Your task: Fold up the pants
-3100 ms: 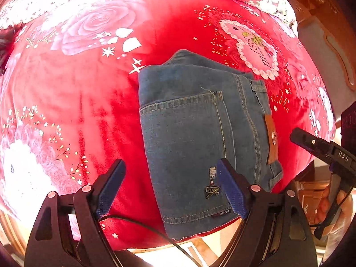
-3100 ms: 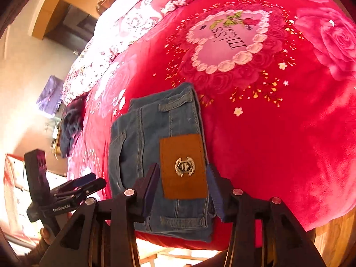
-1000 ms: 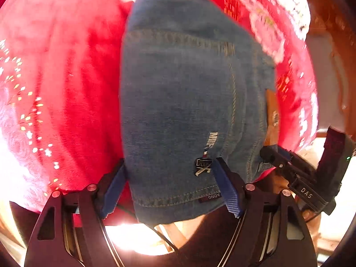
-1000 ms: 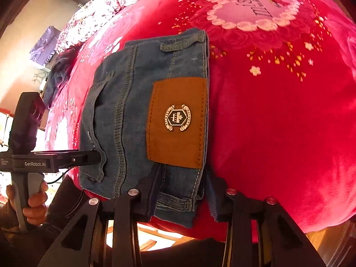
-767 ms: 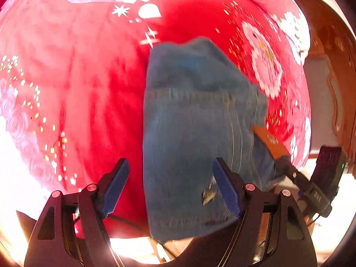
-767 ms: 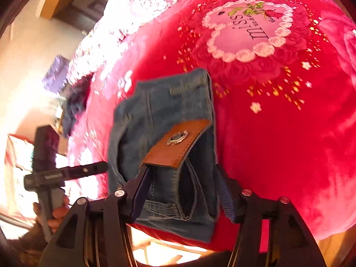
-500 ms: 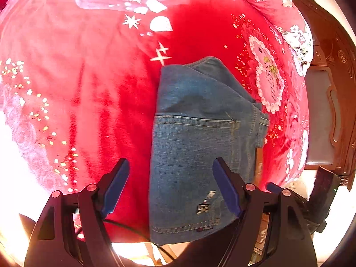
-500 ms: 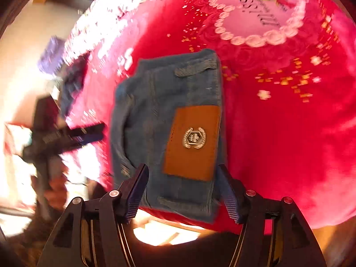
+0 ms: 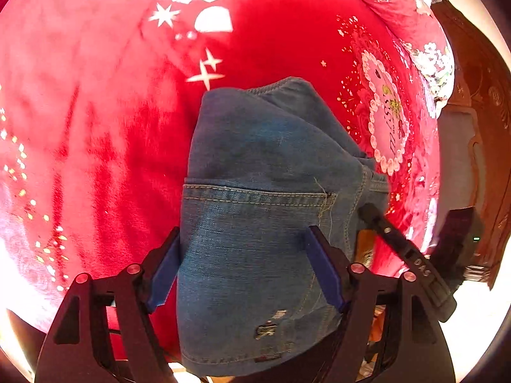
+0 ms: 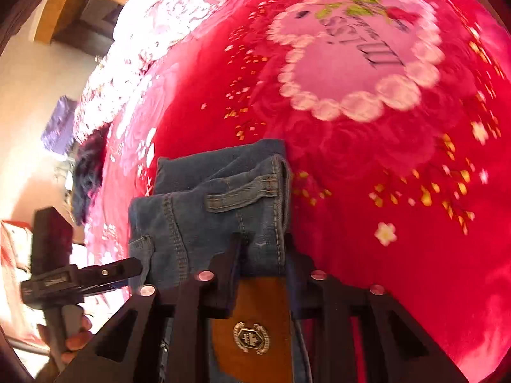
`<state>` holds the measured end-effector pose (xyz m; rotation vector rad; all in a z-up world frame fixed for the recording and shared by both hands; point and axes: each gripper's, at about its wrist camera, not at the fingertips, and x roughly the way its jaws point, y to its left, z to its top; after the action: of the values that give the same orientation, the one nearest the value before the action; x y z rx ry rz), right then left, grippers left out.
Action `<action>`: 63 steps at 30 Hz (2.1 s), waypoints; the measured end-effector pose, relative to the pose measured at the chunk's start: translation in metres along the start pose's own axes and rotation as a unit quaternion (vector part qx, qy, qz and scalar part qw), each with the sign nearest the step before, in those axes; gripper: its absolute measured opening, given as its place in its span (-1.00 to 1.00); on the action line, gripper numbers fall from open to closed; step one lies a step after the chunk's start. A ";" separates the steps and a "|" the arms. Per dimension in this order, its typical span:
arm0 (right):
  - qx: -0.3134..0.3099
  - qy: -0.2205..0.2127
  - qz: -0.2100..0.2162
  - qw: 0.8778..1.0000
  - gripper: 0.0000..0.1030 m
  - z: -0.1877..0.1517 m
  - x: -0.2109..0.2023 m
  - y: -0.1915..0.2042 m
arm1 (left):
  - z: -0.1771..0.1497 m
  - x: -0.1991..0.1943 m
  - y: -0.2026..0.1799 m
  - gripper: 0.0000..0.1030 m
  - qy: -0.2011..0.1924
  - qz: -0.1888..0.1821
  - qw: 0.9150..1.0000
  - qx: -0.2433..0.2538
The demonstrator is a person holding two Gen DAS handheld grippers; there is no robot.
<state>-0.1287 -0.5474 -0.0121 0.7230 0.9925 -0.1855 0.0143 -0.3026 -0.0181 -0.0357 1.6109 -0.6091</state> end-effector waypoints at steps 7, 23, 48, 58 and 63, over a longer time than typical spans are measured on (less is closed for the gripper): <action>0.008 0.010 -0.014 1.000 -0.38 -0.004 -0.001 -0.012 | 0.001 0.006 -0.001 0.19 -0.005 0.026 1.000 0.008; 0.116 -0.003 0.051 0.992 0.17 -0.008 -0.015 -0.048 | 0.000 -0.022 0.015 0.45 -0.019 0.010 1.000 -0.005; 0.029 0.023 0.132 0.991 -0.42 -0.016 -0.013 0.023 | -0.018 -0.015 0.005 -0.24 0.020 -0.052 0.998 0.024; 0.006 0.005 0.185 0.983 -0.42 0.058 -0.002 0.099 | 0.050 -0.080 0.024 -0.24 -0.073 -0.070 0.995 -0.004; -0.062 -0.055 -0.045 0.996 0.17 0.108 0.004 0.138 | 0.086 -0.109 0.037 0.05 -0.141 0.023 0.990 -0.010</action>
<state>0.0121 -0.5105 0.0858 0.5493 0.9243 -0.2366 0.1227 -0.2613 0.0664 -0.0953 1.3397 -0.5265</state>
